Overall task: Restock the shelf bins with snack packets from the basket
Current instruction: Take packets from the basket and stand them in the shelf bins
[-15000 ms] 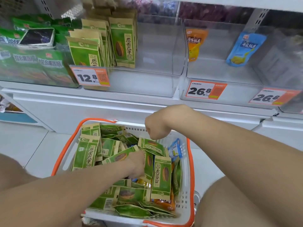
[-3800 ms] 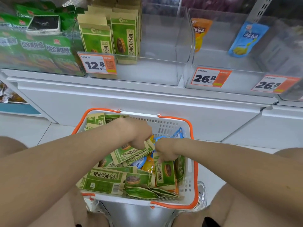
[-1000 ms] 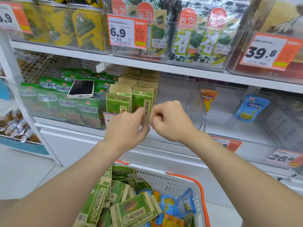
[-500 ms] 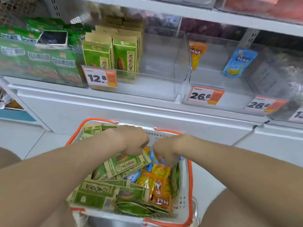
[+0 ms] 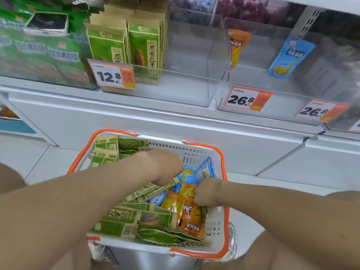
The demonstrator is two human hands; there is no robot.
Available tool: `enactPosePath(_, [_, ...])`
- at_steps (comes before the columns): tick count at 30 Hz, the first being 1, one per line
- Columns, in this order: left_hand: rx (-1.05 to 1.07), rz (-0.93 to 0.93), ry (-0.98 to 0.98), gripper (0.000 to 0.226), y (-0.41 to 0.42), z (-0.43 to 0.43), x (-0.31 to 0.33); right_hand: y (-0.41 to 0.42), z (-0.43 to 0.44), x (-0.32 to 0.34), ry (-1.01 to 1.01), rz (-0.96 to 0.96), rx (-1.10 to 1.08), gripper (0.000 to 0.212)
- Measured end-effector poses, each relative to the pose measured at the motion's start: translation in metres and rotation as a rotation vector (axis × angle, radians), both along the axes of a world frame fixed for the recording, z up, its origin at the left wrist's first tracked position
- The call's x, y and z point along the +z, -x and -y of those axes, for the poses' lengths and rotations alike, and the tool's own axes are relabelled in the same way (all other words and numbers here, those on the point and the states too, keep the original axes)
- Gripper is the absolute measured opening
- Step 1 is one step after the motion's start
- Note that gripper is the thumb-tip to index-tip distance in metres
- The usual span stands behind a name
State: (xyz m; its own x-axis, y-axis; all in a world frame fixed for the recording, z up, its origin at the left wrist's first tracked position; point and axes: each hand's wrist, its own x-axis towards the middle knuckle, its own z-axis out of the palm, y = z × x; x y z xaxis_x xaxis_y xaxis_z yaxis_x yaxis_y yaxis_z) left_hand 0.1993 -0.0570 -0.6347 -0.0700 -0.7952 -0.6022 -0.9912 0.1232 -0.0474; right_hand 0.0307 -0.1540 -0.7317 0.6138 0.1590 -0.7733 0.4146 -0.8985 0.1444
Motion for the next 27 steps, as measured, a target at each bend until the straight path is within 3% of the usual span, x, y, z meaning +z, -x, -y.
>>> enactPosePath(3, [0.05, -0.031, -0.04, 0.036, -0.005, 0.001, 0.005, -0.004, 0.0, 0.0, -0.006, 0.014, -0.035, 0.011])
enactPosePath(6, [0.119, -0.047, -0.081, 0.048, -0.012, 0.003, 0.014, -0.017, 0.007, 0.005, -0.109, 0.134, -0.218, 0.015])
enactPosePath(10, [0.223, -0.079, -0.049, 0.049, -0.027, 0.007, 0.034, -0.045, 0.018, 0.037, -0.376, 0.417, -0.595, 0.013])
enactPosePath(15, [0.42, -0.126, 0.053, 0.047, -0.049, 0.005, 0.053, -0.075, 0.019, 0.079, -0.544, 0.775, -0.757, 0.019])
enactPosePath(17, [0.591, -0.264, 0.112, 0.038, -0.057, 0.004, 0.064, -0.083, 0.02, 0.093, -0.625, 0.93, -0.799, 0.033])
enactPosePath(20, [0.849, -0.562, 0.199, 0.02, -0.067, 0.002, 0.083, -0.091, 0.021, 0.113, -0.71, 1.083, -0.811, 0.036])
enactPosePath(25, [1.079, -0.763, 0.388, 0.012, -0.083, -0.011, 0.103, -0.094, 0.017, 0.149, -0.859, 1.096, -0.967, 0.028])
enactPosePath(27, [1.161, -0.837, 0.46, 0.017, -0.085, -0.012, 0.104, -0.09, 0.017, 0.167, -0.908, 1.011, -1.027, 0.042])
